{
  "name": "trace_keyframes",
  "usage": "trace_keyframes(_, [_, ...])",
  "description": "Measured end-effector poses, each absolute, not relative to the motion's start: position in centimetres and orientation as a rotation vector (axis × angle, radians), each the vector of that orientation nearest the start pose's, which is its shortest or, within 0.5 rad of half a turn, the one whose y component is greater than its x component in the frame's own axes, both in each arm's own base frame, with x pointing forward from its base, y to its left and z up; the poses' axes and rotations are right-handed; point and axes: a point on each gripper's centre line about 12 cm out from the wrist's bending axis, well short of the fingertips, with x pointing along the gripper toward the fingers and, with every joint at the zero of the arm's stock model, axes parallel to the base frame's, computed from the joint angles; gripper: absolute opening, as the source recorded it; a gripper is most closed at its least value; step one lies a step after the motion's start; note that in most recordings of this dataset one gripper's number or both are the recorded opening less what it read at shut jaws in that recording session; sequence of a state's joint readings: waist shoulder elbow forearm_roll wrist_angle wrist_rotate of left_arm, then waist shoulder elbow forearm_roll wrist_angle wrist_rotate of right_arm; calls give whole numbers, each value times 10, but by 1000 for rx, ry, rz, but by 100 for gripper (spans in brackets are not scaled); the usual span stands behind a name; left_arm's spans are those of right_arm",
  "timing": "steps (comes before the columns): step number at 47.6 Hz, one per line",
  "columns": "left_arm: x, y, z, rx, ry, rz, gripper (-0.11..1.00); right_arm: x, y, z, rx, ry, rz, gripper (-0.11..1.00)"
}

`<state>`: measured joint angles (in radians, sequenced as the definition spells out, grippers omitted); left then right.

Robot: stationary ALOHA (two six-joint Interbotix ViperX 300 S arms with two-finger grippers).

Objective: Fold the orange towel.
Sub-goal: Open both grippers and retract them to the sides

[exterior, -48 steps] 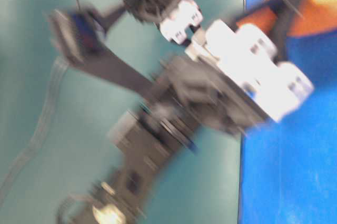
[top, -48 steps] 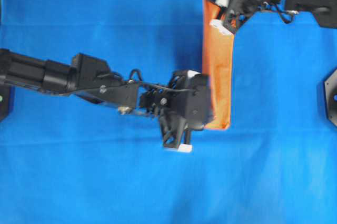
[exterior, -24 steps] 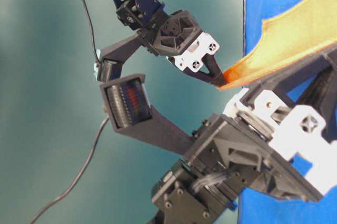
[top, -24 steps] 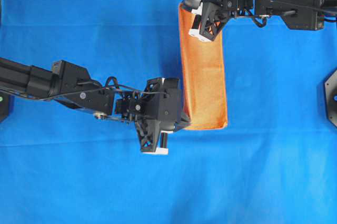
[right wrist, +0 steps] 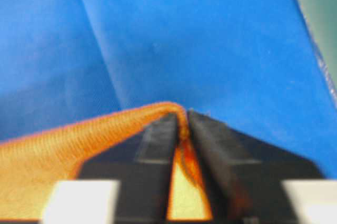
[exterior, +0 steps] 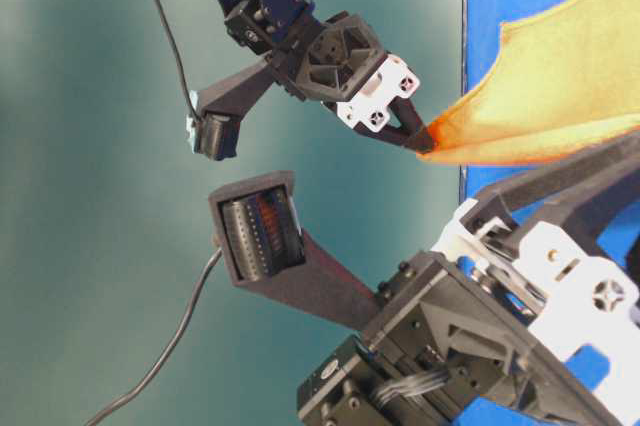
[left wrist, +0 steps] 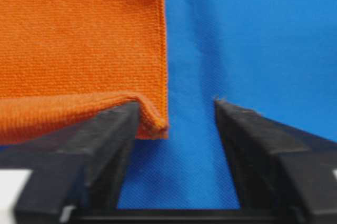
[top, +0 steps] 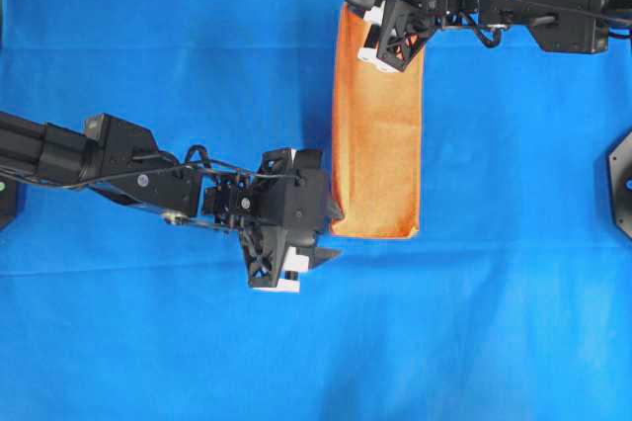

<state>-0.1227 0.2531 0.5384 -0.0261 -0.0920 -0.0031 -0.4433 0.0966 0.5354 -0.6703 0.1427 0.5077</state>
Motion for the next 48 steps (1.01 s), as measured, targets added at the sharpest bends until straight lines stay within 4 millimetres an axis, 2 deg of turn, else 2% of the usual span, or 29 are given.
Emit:
trace_keyframes(3, [430, -53, 113, 21, 709, -107, 66, 370, -189, 162, -10, 793, -457, 58])
trace_keyframes(6, [426, -52, 117, 20, 731, -107, 72, 368, -189, 161, -9, 812, -468, 67])
trace_keyframes(12, [414, -51, 133, 21, 775, -107, 74, 364, -190, 163, -11, 831, -486, 62])
trace_keyframes(23, [381, -46, 172, 25, 801, -109, 74, 349, -181, 192, -25, 782, -500, 63])
trace_keyframes(27, [370, -42, 188, 20, 760, -101, 74, 338, -169, 204, -37, 756, -487, 63])
trace_keyframes(33, [355, -30, 200, 10, 686, -78, 74, 320, -143, 217, -49, 720, -449, 63])
trace_keyframes(43, [324, -3, 206, -16, 566, -5, 74, 284, -108, 218, 16, 677, -413, 63])
trace_keyframes(48, [309, 4, 211, -21, 491, 20, 74, 266, -84, 219, 53, 628, -364, 63])
